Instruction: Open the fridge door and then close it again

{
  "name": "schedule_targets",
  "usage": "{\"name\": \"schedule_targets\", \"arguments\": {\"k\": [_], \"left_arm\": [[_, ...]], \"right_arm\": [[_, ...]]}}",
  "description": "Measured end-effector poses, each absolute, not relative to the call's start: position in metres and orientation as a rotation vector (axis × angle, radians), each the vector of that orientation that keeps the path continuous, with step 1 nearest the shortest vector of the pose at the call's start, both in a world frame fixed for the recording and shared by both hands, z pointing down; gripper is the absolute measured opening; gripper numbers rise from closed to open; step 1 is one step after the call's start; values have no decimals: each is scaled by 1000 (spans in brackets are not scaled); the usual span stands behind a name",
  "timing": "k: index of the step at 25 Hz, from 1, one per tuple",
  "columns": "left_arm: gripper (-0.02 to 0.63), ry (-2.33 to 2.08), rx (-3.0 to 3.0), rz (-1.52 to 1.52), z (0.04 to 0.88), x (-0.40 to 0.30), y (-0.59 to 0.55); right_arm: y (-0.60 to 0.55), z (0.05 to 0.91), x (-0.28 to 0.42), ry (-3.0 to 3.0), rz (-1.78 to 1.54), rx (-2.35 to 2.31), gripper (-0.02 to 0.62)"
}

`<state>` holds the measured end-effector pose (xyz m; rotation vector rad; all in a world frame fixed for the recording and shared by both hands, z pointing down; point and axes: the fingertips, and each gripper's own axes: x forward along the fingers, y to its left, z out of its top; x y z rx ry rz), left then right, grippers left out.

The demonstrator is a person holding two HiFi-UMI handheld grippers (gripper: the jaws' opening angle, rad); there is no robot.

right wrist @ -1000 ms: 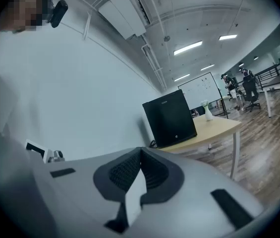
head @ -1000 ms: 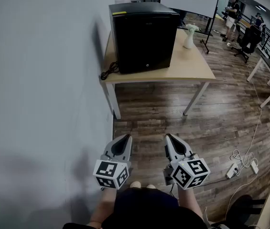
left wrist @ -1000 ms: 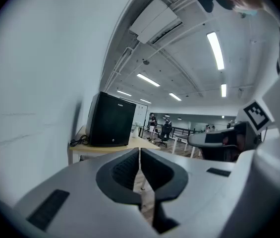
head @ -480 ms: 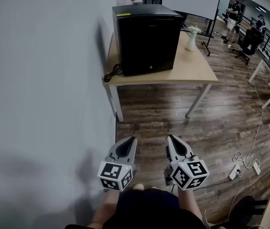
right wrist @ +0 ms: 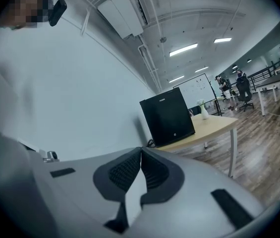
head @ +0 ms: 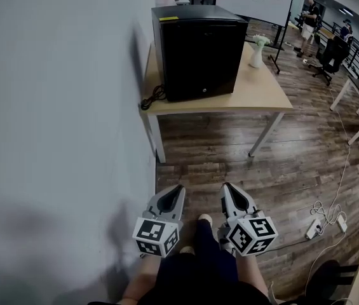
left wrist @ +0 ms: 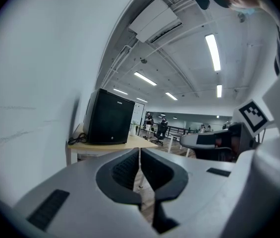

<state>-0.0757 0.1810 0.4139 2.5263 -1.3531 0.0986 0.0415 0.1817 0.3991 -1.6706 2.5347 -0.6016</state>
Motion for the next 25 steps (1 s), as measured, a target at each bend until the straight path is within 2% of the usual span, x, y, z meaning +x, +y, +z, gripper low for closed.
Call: {"name": "schedule_targets", "arguments": {"k": [25], "left_arm": [[12,-1484,2446,70,413,-56,-24]], "right_arm": [[-32,392,61,2643,-566,-1552,-8]]}}
